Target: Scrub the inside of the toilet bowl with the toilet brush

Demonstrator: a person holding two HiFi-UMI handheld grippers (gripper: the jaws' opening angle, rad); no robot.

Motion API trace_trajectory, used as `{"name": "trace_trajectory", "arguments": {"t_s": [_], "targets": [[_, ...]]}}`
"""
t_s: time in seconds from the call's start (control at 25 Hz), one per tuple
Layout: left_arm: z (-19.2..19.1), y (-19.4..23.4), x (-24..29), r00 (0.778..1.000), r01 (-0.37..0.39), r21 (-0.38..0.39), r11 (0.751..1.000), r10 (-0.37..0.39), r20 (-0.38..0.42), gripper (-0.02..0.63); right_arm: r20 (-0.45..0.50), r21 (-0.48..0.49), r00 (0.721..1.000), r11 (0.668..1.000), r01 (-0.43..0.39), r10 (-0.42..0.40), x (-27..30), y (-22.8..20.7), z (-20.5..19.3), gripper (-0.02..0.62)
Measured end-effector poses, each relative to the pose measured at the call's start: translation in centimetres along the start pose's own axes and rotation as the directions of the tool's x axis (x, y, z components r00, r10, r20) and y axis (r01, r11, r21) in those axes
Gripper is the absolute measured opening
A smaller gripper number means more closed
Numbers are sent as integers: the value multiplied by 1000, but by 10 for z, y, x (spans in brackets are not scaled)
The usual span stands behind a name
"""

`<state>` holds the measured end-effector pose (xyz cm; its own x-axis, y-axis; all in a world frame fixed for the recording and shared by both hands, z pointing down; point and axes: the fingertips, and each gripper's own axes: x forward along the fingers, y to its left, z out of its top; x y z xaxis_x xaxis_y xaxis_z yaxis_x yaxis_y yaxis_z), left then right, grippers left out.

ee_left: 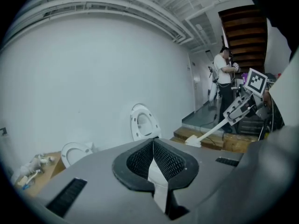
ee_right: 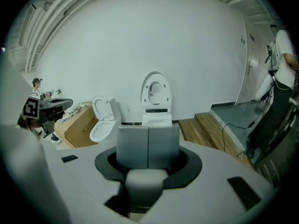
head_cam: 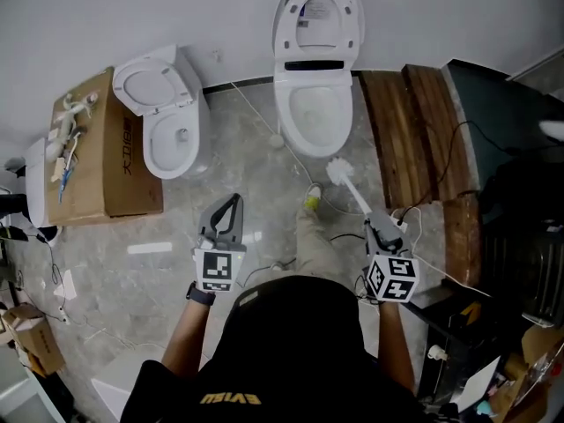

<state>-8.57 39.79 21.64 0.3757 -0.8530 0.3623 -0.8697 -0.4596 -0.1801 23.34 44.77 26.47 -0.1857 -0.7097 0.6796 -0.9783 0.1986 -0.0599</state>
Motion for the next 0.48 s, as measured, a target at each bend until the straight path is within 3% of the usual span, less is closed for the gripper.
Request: {"name": "trace_trajectory", "arguments": {"t_s": [0.16,0.48], "targets": [[43,26,81,999,-21,-19,1000,22,32,18,-40,17,999,999,-28,28,75,-40,54,160],[82,63,222,997,-33,-25,999,32,-69,18,-122,-16,992,999,-39,37,177,-115,137,160]]}}
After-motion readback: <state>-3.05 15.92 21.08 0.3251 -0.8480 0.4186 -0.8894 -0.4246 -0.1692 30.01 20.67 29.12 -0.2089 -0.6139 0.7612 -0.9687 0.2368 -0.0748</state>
